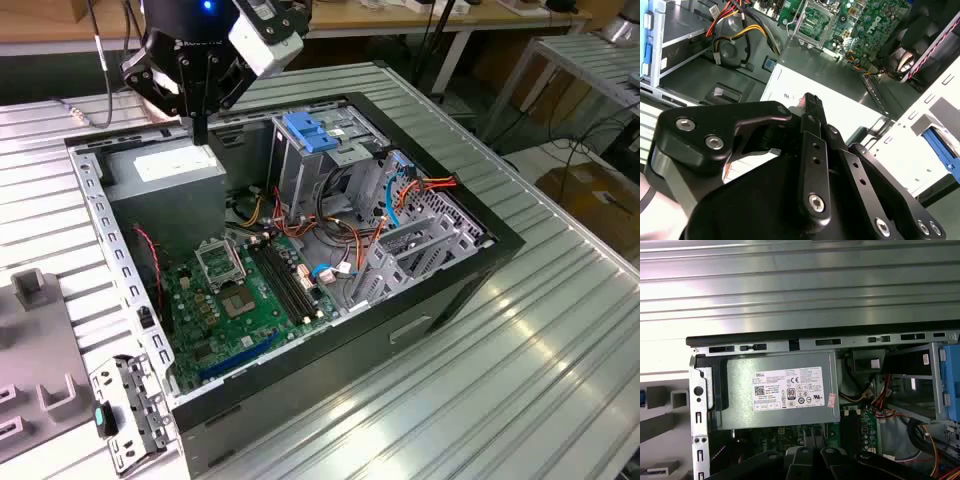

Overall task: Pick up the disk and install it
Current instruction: 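Reach for the disk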

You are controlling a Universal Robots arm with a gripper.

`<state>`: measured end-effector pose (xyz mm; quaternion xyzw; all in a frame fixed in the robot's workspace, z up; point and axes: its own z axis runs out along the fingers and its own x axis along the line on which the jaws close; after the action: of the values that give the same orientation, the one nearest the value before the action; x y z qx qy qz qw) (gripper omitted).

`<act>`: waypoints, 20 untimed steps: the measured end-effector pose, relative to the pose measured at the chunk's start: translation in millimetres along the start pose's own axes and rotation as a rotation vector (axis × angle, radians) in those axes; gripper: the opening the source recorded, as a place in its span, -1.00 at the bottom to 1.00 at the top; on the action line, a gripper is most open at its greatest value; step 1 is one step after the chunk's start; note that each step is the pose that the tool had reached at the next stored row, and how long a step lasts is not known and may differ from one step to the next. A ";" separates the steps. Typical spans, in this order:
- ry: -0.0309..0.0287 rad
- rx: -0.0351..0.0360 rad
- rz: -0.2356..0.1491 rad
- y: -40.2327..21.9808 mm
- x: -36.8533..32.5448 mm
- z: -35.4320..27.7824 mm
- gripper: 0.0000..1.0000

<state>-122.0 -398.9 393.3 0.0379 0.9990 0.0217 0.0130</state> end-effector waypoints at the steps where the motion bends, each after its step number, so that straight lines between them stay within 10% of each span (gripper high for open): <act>1: 0.0000 0.0000 0.000 0.0 0.0 0.0 -0.79; 20: 0.0008 0.0000 0.000 -0.5 7.2 0.0 -0.79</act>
<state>-129.2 -398.9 393.1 0.0379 0.9990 0.0217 0.0127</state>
